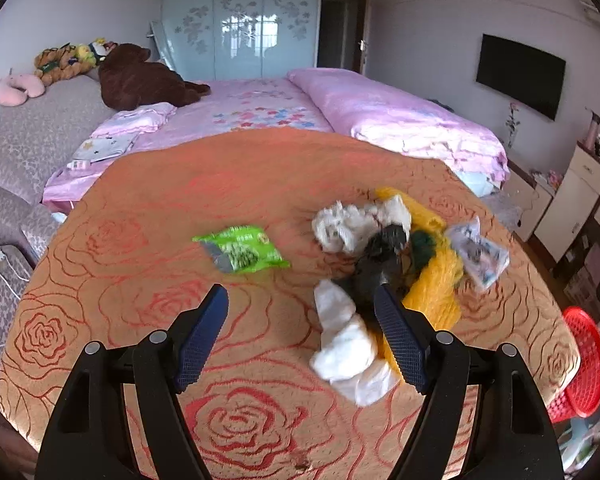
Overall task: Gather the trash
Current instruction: 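Move both tools back toward the remaining trash on the table, then grasp the white tissue with the left tool while the right tool approaches the yellow foam net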
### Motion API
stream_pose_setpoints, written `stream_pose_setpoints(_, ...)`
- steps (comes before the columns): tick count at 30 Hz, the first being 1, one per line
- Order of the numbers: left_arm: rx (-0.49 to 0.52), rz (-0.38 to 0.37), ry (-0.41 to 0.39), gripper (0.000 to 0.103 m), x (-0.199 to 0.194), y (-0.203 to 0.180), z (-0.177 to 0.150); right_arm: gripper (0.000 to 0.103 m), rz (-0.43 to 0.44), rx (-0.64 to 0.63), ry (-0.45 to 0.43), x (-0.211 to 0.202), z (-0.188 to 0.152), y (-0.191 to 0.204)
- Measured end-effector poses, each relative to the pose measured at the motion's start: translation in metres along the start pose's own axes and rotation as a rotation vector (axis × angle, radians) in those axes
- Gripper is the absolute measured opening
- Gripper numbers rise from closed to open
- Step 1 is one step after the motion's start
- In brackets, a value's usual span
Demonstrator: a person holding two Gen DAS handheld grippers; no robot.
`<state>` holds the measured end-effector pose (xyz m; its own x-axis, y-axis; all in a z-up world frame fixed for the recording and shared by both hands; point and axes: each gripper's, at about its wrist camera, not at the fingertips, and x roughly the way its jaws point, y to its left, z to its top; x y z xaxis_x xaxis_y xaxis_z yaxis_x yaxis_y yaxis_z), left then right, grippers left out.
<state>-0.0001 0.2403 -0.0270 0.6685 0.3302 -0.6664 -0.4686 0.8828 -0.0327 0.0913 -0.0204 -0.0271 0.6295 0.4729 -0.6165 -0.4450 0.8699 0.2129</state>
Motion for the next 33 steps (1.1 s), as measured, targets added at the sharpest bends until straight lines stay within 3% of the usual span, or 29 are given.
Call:
stream_pose_setpoints(3,0.019,-0.017,0.034,0.072,0.008,-0.001,-0.009,0.061,-0.004,0.002,0.013,0.003,-0.004,-0.001)
stream_pose_setpoints(6,0.011,-0.05,0.086,0.057,0.021,0.001,-0.016,0.061,-0.013,0.01,0.023,0.007,-0.006,-0.005)
stream_pose_setpoints(10,-0.011,-0.083,0.086,0.054,0.024,0.001,-0.019,0.061,-0.02,0.015,0.026,0.009,-0.007,-0.007)
stream_pose_setpoints(16,-0.039,-0.154,0.084,0.028,0.025,0.007,-0.02,0.061,-0.009,-0.004,0.045,0.014,-0.012,-0.001)
stream_pose_setpoints(27,-0.084,-0.102,0.014,0.026,0.003,0.034,-0.012,0.061,0.061,-0.093,0.074,0.025,-0.015,0.035)
stream_pose_setpoints(33,-0.116,-0.081,-0.002,0.026,-0.002,0.05,-0.006,0.064,0.147,-0.18,0.103,0.045,-0.018,0.079)
